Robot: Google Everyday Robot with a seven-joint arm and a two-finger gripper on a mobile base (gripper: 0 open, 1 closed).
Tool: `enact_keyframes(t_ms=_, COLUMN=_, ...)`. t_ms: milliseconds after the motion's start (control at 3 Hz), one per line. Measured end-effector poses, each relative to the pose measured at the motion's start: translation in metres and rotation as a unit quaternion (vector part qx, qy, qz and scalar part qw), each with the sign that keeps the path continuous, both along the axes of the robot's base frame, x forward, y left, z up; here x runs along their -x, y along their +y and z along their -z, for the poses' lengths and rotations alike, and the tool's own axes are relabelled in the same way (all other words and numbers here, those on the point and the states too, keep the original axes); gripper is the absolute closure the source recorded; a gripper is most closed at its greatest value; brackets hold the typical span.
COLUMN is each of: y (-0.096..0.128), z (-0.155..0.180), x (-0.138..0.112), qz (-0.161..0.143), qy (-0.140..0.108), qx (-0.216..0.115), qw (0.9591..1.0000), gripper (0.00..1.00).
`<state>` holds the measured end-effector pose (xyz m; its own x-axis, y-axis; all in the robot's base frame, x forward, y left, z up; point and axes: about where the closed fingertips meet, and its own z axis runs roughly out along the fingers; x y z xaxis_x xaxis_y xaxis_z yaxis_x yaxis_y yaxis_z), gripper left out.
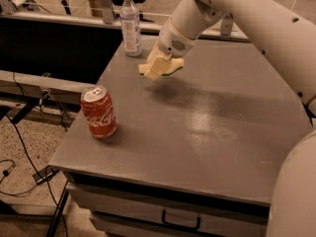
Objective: Pick sponge
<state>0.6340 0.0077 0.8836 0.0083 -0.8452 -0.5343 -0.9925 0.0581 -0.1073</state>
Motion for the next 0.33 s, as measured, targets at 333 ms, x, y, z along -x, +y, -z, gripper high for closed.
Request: enact_keyframes(t_ms=333, y=0.0001, z=0.0001, x=0.0, qz=0.0, qy=0.0, qx=0.0, qw=1.0, gripper=1.0)
